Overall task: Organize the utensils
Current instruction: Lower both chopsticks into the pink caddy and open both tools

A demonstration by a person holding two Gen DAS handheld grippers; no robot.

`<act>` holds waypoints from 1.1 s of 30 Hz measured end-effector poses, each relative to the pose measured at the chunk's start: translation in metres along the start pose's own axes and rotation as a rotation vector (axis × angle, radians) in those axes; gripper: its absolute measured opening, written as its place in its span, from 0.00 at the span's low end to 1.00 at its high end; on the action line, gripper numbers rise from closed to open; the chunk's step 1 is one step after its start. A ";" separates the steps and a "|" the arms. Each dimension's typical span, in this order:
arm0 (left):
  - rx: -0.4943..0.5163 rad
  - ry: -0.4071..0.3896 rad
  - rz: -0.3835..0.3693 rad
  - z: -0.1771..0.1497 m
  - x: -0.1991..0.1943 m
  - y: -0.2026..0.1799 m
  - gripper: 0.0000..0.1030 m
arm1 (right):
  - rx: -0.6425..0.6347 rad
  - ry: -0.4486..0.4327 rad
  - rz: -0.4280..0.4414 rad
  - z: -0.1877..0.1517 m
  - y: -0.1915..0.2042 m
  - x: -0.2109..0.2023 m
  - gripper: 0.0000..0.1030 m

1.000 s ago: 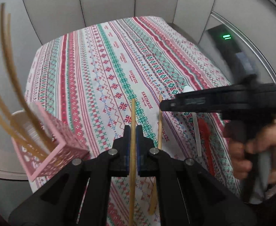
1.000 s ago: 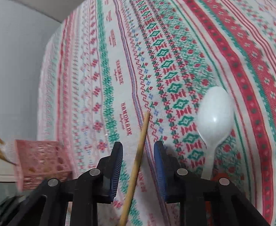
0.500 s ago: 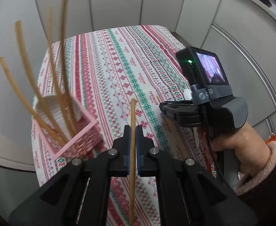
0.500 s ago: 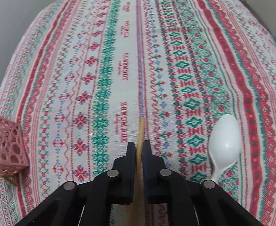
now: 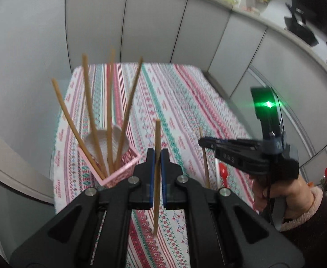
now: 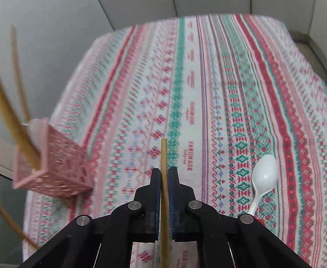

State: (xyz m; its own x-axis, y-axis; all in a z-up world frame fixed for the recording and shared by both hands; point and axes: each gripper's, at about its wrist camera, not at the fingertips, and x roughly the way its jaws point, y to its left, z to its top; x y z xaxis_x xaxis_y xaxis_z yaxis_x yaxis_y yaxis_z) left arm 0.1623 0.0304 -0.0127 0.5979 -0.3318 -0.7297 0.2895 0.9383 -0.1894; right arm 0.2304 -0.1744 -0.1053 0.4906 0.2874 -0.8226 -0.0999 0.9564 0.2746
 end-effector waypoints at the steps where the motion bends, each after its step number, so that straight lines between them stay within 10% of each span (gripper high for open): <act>1: -0.003 -0.022 0.001 0.002 -0.007 0.001 0.06 | 0.005 -0.009 0.007 0.001 0.003 -0.003 0.05; 19: -0.092 -0.357 0.061 0.035 -0.093 0.031 0.06 | -0.044 -0.435 0.057 0.028 0.061 -0.141 0.05; 33: -0.103 -0.323 0.160 0.034 -0.071 0.042 0.06 | -0.009 -0.504 0.189 0.046 0.086 -0.158 0.05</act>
State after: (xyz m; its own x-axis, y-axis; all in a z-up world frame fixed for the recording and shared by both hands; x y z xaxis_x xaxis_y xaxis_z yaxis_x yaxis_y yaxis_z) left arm 0.1571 0.0906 0.0534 0.8395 -0.1781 -0.5134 0.1059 0.9803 -0.1669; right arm 0.1835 -0.1405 0.0712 0.8177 0.3960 -0.4178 -0.2330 0.8914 0.3888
